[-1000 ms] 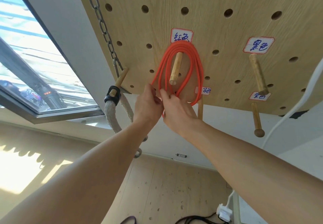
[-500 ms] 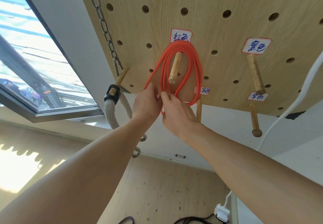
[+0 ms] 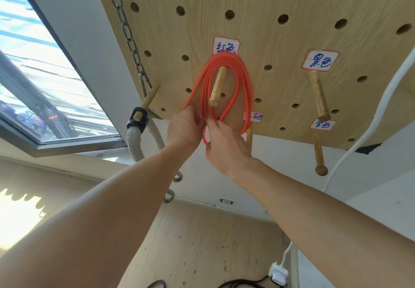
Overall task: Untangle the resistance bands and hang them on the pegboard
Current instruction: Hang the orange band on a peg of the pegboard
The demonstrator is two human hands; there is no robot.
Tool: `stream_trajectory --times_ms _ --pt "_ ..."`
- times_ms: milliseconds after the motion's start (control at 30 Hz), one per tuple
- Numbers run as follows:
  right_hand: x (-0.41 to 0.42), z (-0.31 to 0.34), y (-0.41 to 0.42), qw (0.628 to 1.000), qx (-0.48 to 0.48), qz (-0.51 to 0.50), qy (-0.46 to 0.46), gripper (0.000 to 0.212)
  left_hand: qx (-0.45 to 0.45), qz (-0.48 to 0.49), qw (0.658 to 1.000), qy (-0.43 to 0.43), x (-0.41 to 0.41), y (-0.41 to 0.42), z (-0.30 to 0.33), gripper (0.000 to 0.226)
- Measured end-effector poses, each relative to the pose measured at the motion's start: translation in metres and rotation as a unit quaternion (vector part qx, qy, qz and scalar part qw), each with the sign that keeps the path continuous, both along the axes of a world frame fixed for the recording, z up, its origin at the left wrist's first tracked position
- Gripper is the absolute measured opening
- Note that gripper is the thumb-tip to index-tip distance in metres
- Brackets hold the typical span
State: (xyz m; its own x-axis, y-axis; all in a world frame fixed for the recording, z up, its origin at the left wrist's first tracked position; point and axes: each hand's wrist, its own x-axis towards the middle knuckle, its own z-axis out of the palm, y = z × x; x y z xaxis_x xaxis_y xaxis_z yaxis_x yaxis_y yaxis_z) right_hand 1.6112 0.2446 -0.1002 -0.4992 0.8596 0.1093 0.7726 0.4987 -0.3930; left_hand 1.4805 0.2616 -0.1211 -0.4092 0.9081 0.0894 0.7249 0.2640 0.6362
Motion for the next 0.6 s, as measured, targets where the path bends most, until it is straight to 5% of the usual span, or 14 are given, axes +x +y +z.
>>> stream_trajectory --times_ms 600 --pt "0.014 0.018 -0.025 1.000 -0.008 -0.024 -0.016 0.046 -0.046 -0.006 0.999 0.003 -0.011 -0.043 0.011 0.013"
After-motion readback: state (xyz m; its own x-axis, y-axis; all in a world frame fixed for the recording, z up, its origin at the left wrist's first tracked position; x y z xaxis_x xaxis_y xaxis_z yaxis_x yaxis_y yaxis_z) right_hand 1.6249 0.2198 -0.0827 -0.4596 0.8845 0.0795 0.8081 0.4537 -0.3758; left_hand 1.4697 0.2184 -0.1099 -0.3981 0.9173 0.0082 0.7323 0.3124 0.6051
